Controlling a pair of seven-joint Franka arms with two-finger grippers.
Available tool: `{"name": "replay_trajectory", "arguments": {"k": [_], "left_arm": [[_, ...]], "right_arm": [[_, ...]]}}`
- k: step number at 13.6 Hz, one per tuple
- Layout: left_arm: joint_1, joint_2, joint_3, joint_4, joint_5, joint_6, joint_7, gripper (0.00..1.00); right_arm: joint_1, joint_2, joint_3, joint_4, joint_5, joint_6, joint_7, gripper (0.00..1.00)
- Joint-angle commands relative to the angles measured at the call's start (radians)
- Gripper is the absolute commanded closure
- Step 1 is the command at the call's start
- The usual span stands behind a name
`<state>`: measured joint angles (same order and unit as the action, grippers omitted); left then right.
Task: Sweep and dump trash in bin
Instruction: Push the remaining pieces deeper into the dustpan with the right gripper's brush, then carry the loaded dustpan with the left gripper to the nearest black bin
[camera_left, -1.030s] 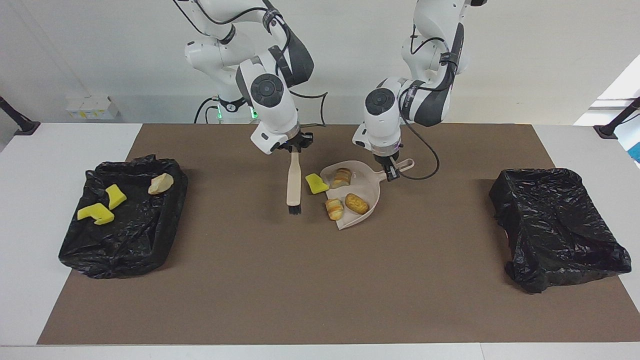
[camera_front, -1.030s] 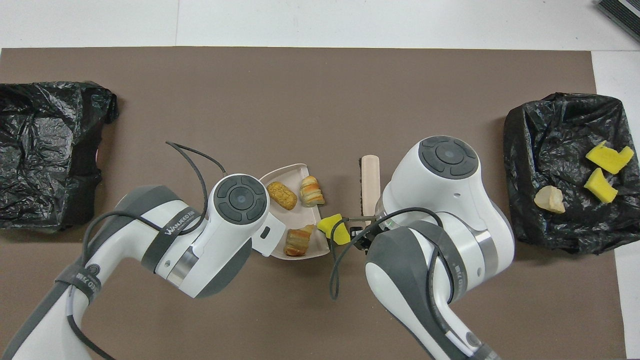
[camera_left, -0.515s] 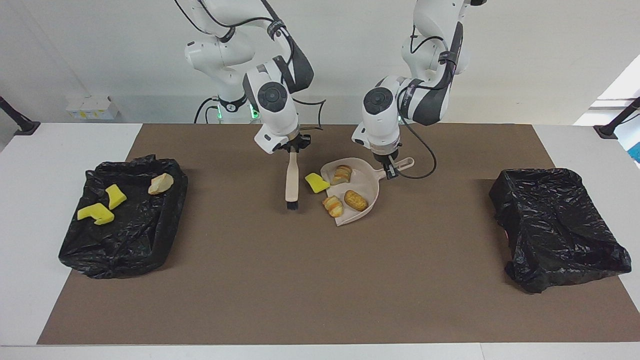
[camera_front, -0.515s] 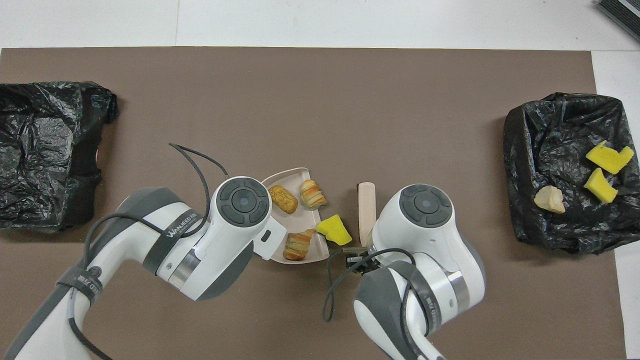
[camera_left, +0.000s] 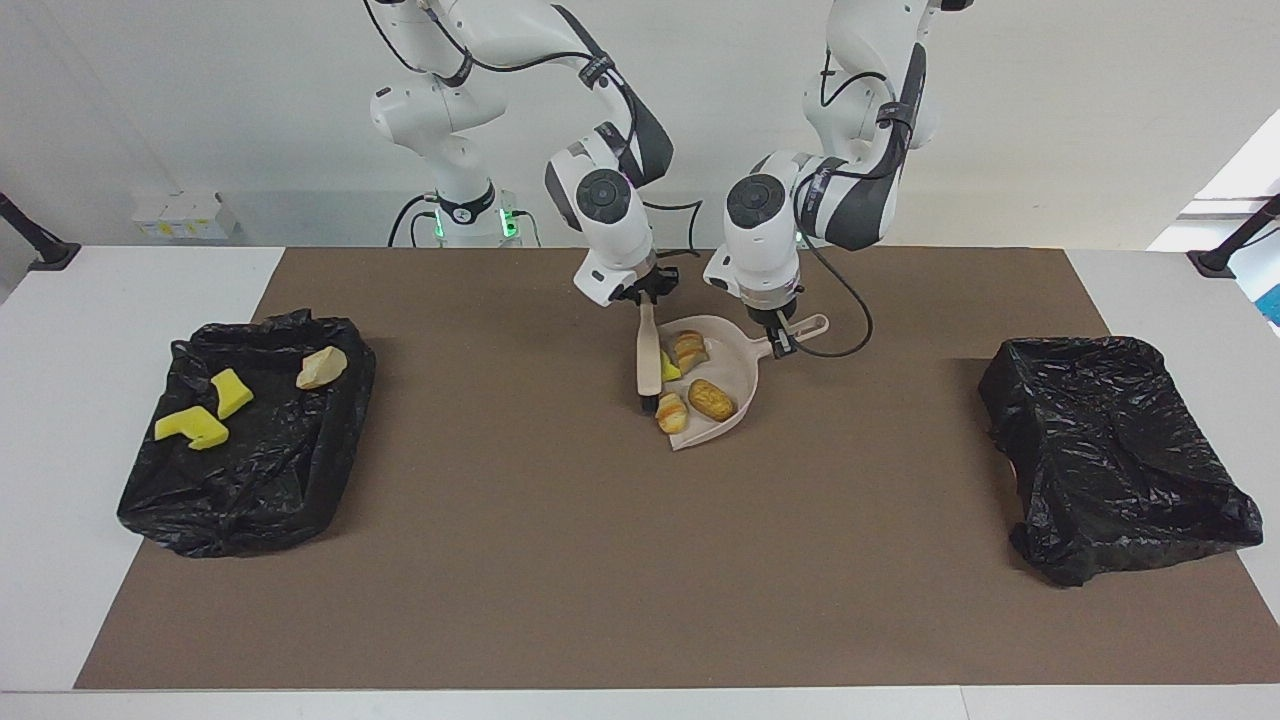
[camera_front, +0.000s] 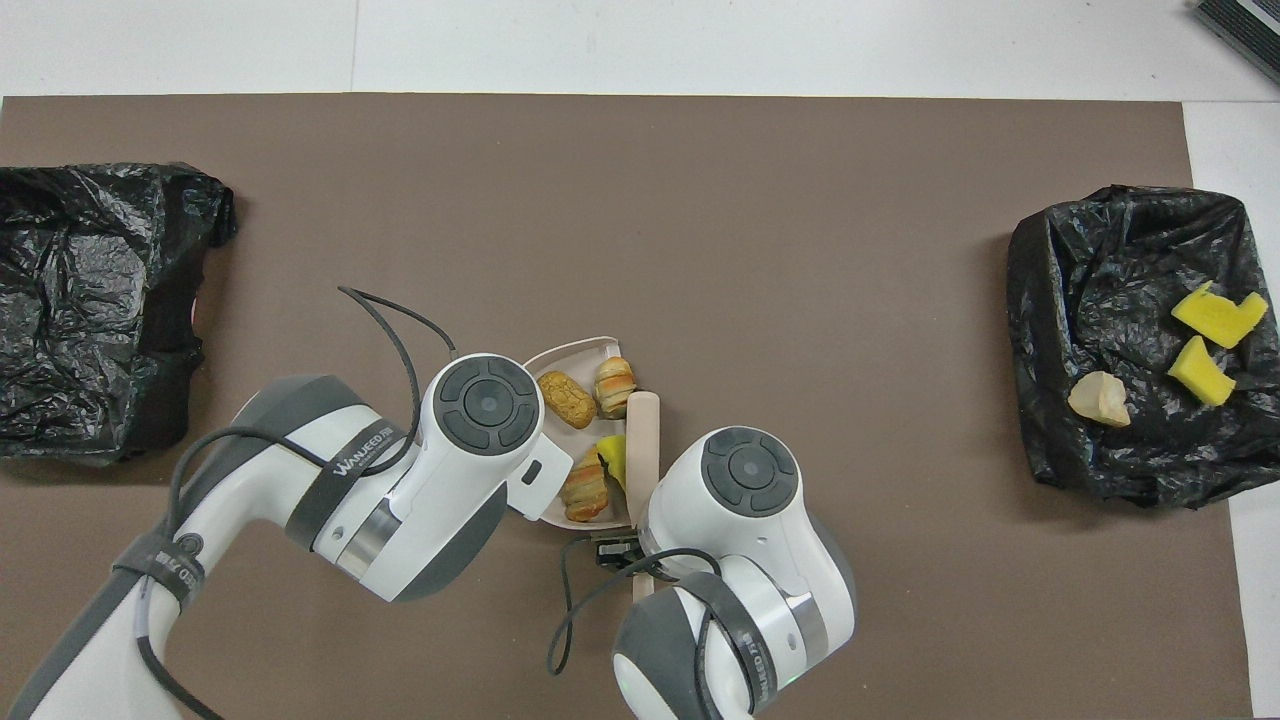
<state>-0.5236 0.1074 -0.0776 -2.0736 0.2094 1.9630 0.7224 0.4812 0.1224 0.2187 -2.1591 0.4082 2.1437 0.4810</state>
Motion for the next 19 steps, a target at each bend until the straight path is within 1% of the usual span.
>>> {"name": "replay_trajectory", "arguments": {"k": [1, 3, 6, 9, 12, 14, 16, 18, 19], "left_arm": [[-0.019, -0.029, 0.007, -0.028, 0.002, -0.001, 0.020, 1.00], [-0.018, -0.029, 0.007, -0.028, 0.002, 0.001, 0.022, 1.00], [-0.012, -0.026, 0.007, -0.025, 0.002, -0.004, 0.026, 1.00], [-0.001, -0.018, 0.009, -0.016, 0.001, -0.001, 0.069, 1.00], [0.002, -0.017, 0.010, -0.011, -0.001, -0.001, 0.075, 1.00], [0.020, -0.008, 0.010, 0.007, -0.001, -0.006, 0.080, 1.00], [0.042, -0.021, 0.013, 0.022, -0.001, -0.013, 0.130, 1.00], [0.066, -0.035, 0.016, 0.032, -0.001, -0.018, 0.163, 1.00], [0.085, -0.047, 0.018, 0.032, -0.001, -0.016, 0.187, 1.00]], "right_arm": [[0.010, 0.040, 0.004, 0.076, 0.038, -0.001, 0.050, 1.00], [0.005, 0.034, 0.004, 0.085, 0.037, -0.031, 0.051, 1.00], [-0.027, 0.007, -0.002, 0.125, 0.032, -0.158, 0.044, 1.00], [-0.068, -0.049, -0.007, 0.134, 0.012, -0.250, 0.036, 1.00], [-0.114, -0.092, -0.007, 0.166, -0.066, -0.367, 0.028, 1.00], [-0.131, -0.095, -0.007, 0.209, -0.129, -0.456, 0.022, 1.00], [-0.141, -0.095, -0.007, 0.238, -0.199, -0.540, -0.004, 1.00], [-0.141, -0.119, -0.004, 0.211, -0.224, -0.550, -0.027, 1.00], [-0.139, -0.136, -0.001, 0.179, -0.224, -0.532, -0.033, 1.00]]}}
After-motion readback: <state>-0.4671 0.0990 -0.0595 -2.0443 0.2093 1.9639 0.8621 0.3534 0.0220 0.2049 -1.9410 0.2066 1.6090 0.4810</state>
